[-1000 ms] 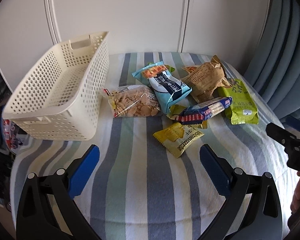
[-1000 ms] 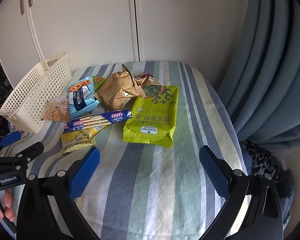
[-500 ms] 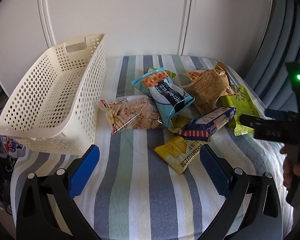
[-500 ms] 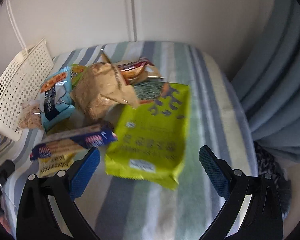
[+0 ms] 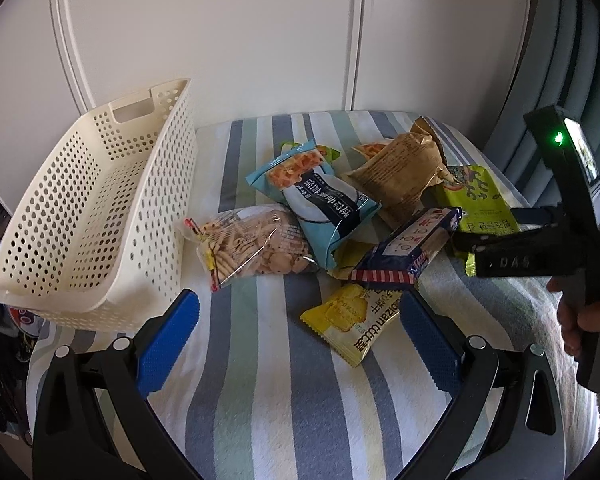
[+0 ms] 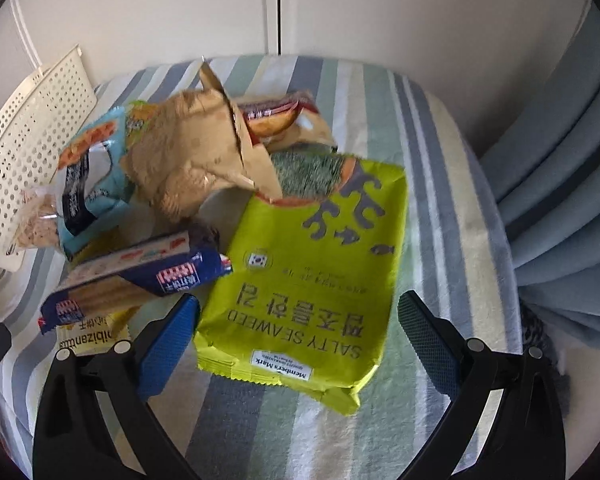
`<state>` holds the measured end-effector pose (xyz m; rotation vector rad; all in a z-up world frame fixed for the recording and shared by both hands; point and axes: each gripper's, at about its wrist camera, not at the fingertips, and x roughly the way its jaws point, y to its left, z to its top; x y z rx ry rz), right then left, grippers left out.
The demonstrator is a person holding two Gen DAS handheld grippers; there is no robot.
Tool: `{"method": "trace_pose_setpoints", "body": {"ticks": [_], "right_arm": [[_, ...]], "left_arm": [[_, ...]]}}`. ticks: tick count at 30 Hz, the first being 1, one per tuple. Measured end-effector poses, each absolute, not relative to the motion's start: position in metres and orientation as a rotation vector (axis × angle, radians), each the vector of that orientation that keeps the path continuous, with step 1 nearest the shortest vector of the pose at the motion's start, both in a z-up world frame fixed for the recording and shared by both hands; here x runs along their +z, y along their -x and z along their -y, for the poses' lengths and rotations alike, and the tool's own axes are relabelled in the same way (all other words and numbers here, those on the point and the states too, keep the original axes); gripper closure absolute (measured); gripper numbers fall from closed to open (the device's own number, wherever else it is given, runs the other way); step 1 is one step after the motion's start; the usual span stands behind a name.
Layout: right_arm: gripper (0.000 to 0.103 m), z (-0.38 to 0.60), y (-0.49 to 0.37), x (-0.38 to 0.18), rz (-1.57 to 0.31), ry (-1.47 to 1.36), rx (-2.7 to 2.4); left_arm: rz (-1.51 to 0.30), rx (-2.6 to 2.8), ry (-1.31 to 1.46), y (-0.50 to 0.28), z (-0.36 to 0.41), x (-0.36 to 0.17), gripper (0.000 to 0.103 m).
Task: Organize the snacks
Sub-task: 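Grasp the blue biscuit pack with the left gripper while the right grasps the seaweed bag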
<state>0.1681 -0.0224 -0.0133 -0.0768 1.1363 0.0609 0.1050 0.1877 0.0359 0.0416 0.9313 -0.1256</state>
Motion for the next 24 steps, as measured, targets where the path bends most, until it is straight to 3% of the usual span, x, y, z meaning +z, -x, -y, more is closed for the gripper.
{"method": "trace_pose_setpoints", "body": {"ticks": [8, 10, 12, 24], "right_arm": [[0.006, 0.026, -0.192, -0.022, -1.156, 0.056, 0.059], [0.019, 0.032, -0.193, -0.019, -1.143, 0.045, 0.055], [0.021, 0.037, -0.195, -0.020, -1.134, 0.045, 0.048], [0.021, 0.062, -0.184, -0.013, -1.094, -0.048, 0.056]], "left_arm": [[-0.927, -0.155, -0.101, -0.110, -0.170, 0.034, 0.002], [-0.928, -0.177, -0.123, -0.113, -0.162, 0.033, 0.002], [-0.932, -0.196, -0.145, -0.117, -0.153, 0.031, 0.002], [-0.994, -0.347, -0.287, -0.145, -0.089, 0.009, 0.002]]}}
